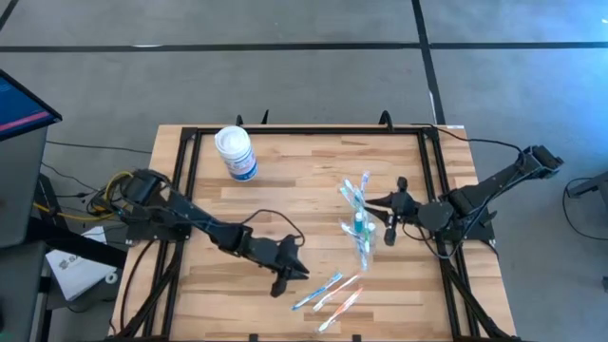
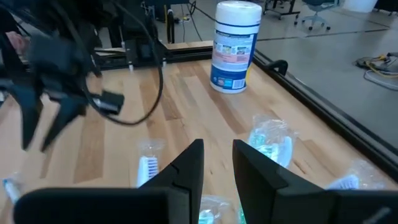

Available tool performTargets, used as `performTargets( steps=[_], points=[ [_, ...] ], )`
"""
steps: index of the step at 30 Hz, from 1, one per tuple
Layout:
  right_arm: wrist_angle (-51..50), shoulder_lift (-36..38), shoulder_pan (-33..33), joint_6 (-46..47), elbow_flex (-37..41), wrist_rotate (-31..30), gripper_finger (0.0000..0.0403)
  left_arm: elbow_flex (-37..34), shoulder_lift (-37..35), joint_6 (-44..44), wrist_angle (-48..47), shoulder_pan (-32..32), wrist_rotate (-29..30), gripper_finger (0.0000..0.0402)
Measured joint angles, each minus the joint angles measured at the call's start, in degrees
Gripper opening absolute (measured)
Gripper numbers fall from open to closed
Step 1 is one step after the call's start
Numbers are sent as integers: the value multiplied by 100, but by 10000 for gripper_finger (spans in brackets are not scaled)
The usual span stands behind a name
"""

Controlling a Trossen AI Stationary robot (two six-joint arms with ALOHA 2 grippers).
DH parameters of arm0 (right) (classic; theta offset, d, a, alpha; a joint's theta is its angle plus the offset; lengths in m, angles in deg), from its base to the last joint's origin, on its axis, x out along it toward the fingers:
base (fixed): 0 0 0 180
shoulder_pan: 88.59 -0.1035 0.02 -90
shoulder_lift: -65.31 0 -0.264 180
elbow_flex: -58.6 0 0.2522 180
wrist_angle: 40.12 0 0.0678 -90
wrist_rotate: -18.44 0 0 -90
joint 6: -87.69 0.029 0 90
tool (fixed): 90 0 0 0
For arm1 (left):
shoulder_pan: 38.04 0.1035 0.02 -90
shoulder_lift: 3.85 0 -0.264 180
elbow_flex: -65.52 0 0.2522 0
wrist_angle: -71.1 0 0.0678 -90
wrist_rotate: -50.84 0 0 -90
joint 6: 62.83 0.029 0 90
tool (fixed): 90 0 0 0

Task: Pick & Place toothbrushing station
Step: Put the blue toothbrush into the transparent organizer

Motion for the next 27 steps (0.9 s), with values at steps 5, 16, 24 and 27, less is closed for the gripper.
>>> performTargets(
  steps=[5,16,24,27],
  points=[
    [-1,-2,-74,93,0,-3,75,0,364,-354,61,-33,-4,99],
    [12,-314,-21,235,0,-192,75,187,834,-541,218,-31,7,146],
    [9,-332,22,143,0,-299,75,725,1394,-567,218,-18,-63,155],
    [29,-328,24,33,0,-315,75,877,1568,-567,238,-18,-63,155]
  ],
)
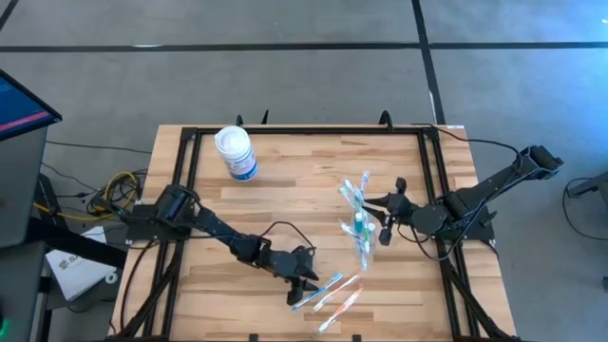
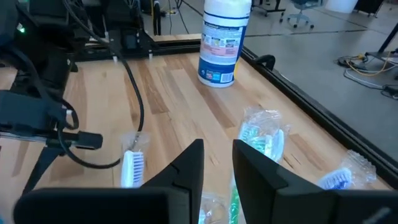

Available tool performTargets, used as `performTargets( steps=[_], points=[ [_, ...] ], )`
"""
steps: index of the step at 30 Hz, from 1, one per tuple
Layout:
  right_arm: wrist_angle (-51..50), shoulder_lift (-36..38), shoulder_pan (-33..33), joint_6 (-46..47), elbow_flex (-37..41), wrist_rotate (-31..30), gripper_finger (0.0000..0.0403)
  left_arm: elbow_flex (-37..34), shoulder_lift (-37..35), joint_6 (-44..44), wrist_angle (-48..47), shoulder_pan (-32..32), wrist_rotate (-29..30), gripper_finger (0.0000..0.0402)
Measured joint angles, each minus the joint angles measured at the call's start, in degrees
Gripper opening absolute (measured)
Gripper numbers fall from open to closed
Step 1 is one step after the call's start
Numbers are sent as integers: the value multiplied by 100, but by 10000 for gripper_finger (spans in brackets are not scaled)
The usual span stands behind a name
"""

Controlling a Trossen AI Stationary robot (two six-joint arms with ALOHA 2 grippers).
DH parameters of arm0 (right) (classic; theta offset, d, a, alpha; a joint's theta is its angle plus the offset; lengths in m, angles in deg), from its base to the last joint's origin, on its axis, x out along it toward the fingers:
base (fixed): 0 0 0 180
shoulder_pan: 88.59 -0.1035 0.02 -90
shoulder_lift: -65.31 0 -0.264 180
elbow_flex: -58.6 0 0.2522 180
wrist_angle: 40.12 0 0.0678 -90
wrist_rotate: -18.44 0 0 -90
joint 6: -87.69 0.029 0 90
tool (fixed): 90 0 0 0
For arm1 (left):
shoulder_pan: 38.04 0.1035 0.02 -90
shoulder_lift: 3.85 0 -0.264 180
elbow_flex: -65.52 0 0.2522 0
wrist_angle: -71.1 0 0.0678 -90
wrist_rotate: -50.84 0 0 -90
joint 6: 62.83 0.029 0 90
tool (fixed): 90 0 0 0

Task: Pick & Place toothbrushing station
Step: Put the blue toothbrush into the transparent organizer

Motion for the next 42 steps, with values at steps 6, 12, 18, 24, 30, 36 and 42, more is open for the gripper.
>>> performTargets(
  steps=[6,12,18,24,30,36,42],
  points=[
    [-4,35,-2,-97,-170,-7,75,70,212,-38,-18,107,-4,155],
    [-28,32,-2,-97,-193,-7,75,126,313,-311,-47,157,-3,155],
    [-116,28,-17,12,-195,-5,75,314,421,-361,-30,142,-50,155],
    [-329,24,-17,392,-195,7,75,319,426,-422,-51,119,-59,155],
    [-493,24,-86,742,-195,19,75,319,426,-426,-62,105,17,155],
    [-448,24,-204,806,-195,19,75,319,426,-566,-49,105,63,155],
    [-411,24,-236,808,-195,19,75,319,426,-593,-53,45,164,155]
  ],
)
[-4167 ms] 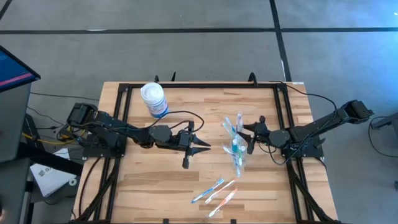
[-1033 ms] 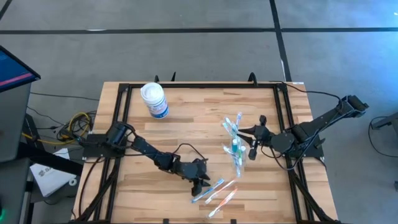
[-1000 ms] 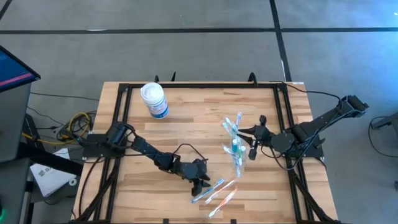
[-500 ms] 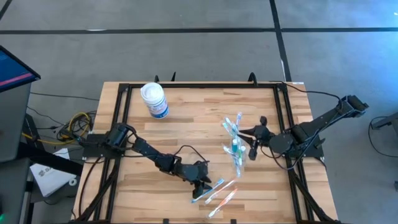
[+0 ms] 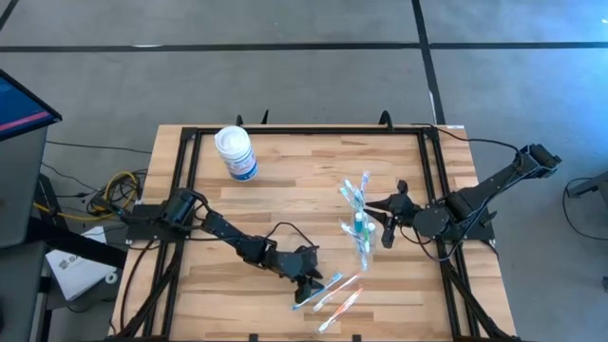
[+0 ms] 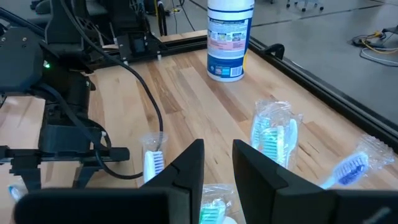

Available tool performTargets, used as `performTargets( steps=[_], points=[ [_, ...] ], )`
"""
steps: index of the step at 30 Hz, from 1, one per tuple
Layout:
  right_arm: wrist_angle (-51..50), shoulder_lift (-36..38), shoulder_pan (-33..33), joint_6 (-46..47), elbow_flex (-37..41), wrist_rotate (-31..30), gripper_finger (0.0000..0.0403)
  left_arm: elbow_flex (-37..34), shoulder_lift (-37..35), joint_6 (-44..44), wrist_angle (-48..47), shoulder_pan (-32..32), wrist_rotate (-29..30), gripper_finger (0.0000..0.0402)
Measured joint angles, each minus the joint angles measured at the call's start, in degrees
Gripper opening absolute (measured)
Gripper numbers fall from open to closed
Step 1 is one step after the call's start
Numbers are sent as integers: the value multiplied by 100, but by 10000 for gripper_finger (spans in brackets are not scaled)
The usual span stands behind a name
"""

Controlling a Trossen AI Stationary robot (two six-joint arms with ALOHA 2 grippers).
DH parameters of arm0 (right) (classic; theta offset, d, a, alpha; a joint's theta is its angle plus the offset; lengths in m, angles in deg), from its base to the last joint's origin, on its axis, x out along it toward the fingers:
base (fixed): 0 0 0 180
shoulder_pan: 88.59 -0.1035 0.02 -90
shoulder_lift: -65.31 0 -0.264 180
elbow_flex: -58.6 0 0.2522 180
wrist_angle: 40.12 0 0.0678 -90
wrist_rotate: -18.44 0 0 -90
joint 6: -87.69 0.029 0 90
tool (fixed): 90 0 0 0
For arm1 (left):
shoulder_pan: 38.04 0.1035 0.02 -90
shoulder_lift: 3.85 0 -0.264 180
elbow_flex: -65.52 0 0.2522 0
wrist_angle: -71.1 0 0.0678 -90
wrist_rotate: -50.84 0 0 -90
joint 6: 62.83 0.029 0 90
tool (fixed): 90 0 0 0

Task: Pick & Place toothbrushing station
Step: Put the blue toothbrush into the transparent organizer

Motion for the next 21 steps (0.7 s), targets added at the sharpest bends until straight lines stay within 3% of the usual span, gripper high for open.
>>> performTargets(
  steps=[21],
  points=[
    [43,0,4,-1,2,-20,75,301,260,-53,23,-130,83,155]
  ],
)
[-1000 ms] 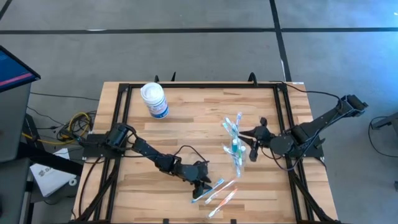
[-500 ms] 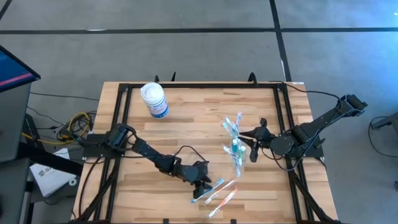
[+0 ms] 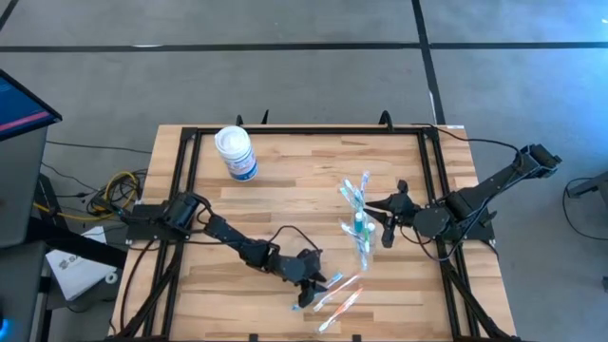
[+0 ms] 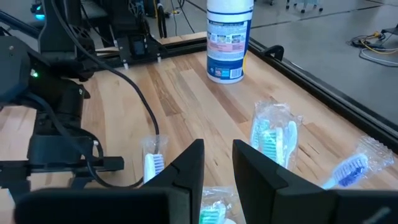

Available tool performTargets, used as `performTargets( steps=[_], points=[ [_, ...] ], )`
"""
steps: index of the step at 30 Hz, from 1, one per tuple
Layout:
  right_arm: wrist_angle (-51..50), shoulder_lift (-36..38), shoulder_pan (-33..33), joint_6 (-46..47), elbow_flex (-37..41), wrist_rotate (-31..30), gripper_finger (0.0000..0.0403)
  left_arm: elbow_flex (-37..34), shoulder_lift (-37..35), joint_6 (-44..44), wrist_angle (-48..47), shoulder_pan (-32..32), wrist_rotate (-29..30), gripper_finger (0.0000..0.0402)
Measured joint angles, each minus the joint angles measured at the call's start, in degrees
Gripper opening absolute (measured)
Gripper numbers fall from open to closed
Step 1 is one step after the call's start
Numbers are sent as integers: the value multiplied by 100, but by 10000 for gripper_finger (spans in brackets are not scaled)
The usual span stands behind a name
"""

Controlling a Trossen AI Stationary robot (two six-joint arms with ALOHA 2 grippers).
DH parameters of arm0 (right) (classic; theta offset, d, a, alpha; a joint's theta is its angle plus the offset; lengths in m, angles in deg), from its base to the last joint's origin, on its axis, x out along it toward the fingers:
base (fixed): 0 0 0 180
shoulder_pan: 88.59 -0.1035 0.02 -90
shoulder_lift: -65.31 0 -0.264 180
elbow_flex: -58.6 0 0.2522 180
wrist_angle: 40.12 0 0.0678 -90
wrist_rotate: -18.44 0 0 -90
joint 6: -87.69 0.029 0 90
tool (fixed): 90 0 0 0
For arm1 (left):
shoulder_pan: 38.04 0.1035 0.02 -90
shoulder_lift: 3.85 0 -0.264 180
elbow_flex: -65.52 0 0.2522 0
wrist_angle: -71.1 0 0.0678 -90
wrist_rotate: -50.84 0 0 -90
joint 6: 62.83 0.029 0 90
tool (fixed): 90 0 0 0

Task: Pick & Place toothbrushing station
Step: Put the blue toothbrush into the transparent organizer

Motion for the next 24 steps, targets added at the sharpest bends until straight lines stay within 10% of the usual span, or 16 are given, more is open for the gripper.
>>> performTargets(
  steps=[11,24],
  points=[
    [-4,0,4,-1,0,0,75,186,162,157,-22,-4,48,131],
    [-4,0,5,-1,0,0,75,188,166,310,-160,11,62,1]
  ],
)
